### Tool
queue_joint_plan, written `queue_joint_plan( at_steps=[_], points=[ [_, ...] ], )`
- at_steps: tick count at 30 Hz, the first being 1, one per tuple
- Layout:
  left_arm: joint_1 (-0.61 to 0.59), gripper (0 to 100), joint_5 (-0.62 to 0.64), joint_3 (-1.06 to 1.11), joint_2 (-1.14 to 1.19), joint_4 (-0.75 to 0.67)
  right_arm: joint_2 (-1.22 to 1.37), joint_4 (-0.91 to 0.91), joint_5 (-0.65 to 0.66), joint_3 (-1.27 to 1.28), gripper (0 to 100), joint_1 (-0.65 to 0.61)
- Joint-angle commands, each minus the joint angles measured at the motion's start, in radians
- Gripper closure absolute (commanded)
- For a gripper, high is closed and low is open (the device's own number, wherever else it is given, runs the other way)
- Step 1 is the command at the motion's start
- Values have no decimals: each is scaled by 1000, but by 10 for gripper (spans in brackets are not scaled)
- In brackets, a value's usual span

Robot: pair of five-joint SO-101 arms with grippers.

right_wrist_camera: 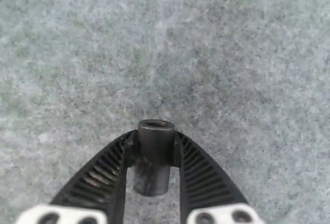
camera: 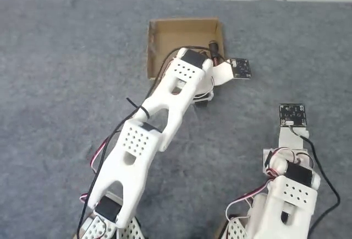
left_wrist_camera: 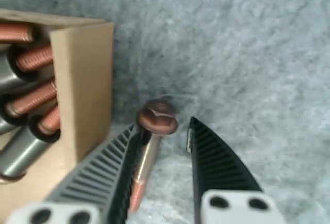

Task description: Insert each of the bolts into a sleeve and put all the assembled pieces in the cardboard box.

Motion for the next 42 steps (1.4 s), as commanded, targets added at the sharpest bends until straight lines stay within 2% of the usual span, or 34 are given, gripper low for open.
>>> queue_joint_plan(
  at_steps=[1,6,10,14,26,31,39,42],
  points=[
    [-26,855,18,-117,35,78,-24,-16,11,-5,992,-15],
    [-11,911,20,-237,91,203,-24,-16,11,-5,992,-15],
    [12,970,78,-229,98,209,-24,-18,11,-5,992,-15],
    [20,976,152,-228,77,209,-25,-18,11,-5,992,-15],
    [38,977,546,-214,-35,209,-25,-18,11,-5,992,-15],
    [46,981,644,-97,-137,209,-25,-18,11,-5,992,-15],
    [77,989,649,188,-364,199,-25,-18,11,-5,992,-15],
    [74,989,649,300,-446,155,-24,-18,11,-5,992,-15]
  ],
)
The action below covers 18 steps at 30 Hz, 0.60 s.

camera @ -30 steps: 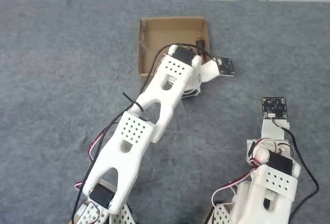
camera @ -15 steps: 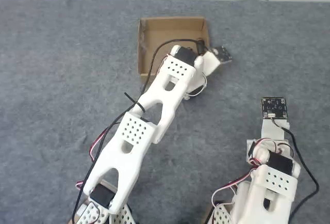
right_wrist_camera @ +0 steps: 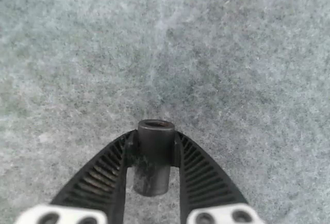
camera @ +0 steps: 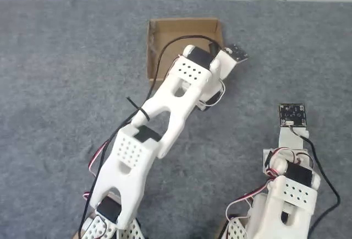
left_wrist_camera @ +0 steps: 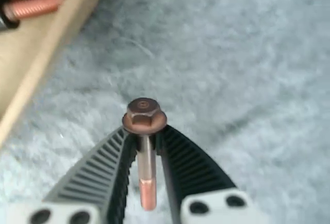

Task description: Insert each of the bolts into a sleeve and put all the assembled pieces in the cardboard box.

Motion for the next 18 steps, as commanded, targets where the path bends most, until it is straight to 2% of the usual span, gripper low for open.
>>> queue_joint_plan(
  at_steps=[1,8,12,18],
  points=[
    [-2,989,14,108,-183,-46,-24,-18,11,-5,992,-15],
    [-31,989,15,473,-417,-285,-24,-18,11,-3,992,-15],
    [-57,989,20,630,-531,-364,-24,-18,11,-3,992,-15],
    [-160,989,152,812,-657,-489,-22,-18,11,-3,992,-15]
  ],
)
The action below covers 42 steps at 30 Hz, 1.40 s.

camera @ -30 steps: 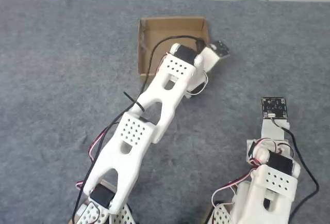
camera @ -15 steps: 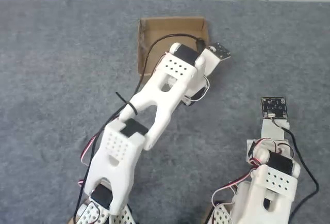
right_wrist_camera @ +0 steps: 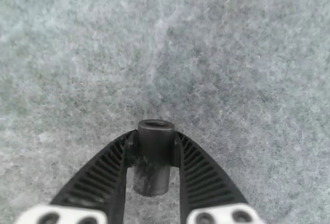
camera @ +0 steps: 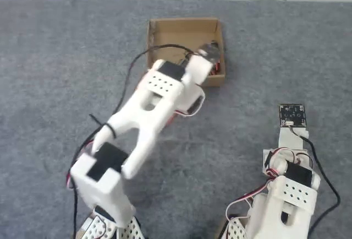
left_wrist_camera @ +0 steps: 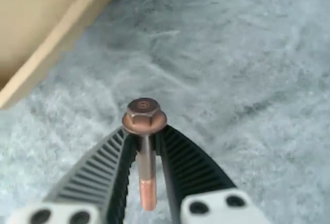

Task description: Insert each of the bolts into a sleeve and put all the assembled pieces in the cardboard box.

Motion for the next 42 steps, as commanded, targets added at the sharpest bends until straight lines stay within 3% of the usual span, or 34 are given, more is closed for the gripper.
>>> queue_joint_plan(
  at_steps=[1,8,13,17,23,28,42],
  points=[
    [-74,989,75,84,-147,-101,-22,-18,11,-6,992,-15],
    [-232,989,186,415,-353,-350,-22,-18,11,-6,992,-48],
    [-431,989,255,610,-543,-405,-28,-68,9,14,992,-81],
    [-583,989,259,800,-658,-499,-28,-174,6,21,992,-150],
    [-715,989,222,1033,-767,-626,-28,-335,5,25,992,-306],
    [-775,988,150,1102,-859,-623,-21,-430,9,25,992,-412],
    [-778,988,109,1208,-1028,-628,-18,-694,9,25,992,-682]
  ],
)
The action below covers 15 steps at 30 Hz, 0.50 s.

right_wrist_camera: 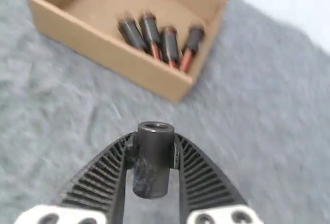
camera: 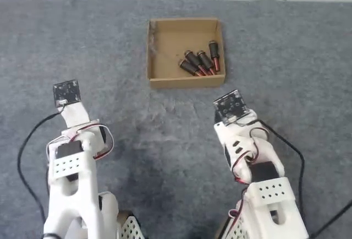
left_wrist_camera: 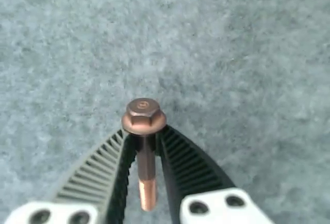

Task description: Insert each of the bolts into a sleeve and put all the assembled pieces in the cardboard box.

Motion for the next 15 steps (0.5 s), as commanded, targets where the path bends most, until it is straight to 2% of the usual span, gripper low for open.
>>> queue_joint_plan(
  at_steps=[1,6,12,15],
  points=[
    [-3,988,-43,1,-66,-26,-18,-91,6,-6,992,-58],
    [-2,988,-48,18,-100,-26,-18,-189,3,29,992,-105],
    [-3,988,-48,24,-110,-23,-18,-496,3,175,992,-142],
    [-5,988,-48,24,-110,-23,-18,-578,3,206,992,-142]
  ],
)
